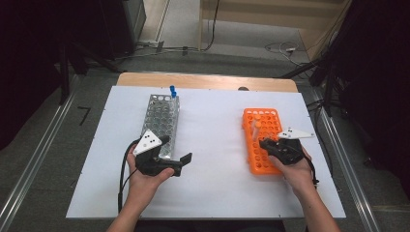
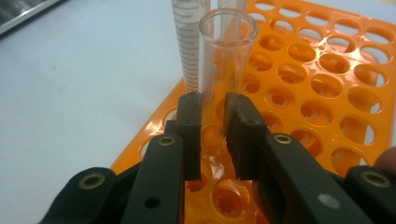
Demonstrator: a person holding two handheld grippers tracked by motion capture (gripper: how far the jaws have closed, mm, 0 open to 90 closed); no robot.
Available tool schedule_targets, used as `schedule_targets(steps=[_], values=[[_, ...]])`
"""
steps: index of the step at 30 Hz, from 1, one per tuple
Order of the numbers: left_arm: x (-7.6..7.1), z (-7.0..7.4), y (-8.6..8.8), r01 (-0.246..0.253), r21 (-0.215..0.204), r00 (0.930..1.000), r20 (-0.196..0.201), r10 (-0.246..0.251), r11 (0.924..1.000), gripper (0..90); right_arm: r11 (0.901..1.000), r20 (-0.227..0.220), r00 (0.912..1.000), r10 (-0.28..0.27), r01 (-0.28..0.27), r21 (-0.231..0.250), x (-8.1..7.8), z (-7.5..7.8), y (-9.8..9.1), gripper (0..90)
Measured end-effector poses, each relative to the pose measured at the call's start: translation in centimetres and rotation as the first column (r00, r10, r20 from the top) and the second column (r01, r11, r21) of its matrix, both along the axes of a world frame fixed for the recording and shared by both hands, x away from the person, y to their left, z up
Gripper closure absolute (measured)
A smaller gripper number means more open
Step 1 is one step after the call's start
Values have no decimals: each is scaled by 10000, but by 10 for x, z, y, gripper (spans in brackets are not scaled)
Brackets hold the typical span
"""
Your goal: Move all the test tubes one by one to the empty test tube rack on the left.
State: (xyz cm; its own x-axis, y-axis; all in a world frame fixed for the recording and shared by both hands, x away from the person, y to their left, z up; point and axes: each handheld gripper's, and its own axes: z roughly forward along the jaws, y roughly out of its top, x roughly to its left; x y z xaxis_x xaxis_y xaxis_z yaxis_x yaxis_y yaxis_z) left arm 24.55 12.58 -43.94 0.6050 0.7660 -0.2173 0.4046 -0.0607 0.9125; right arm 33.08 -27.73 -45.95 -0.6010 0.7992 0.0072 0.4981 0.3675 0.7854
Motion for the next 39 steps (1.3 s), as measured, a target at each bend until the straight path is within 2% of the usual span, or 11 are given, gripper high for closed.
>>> schedule_targets(steps=[5,7,13,18,20,25,29,32,39], values=[[0,2,-2,73,-30,10000,51,-73,10000,0,9984,391,9992,-109,87,559,-8,12,-6,740],[-1,3,-3,101,-74,9999,62,-100,9999,0,9975,578,9983,6,-47,705,-12,19,-7,740],[-3,6,-8,382,-102,9992,143,-380,9992,14,9928,738,9948,705,-772,914,-25,29,7,740],[-4,8,-14,712,-265,9973,226,-706,9971,45,9806,601,9869,1499,-1561,1186,-34,28,27,740],[-4,9,-16,840,-289,9962,263,-833,9960,59,9729,487,9812,1866,-1915,1299,-38,26,37,741],[-6,10,-26,1371,-392,9900,400,-1355,9898,151,9573,395,9636,2642,-2671,1110,-49,23,62,740],[-8,9,-36,1945,-327,9801,468,-1929,9804,245,9416,354,9482,3158,-3178,1110,-55,22,78,740],[-9,8,-43,2166,-345,9756,450,-2150,9756,297,9292,238,9351,3536,-3540,1064,-61,20,90,741],[-8,4,-56,2839,-376,9586,317,-2829,9581,430,9076,71,9116,4111,-4100,898,-71,17,111,740]])
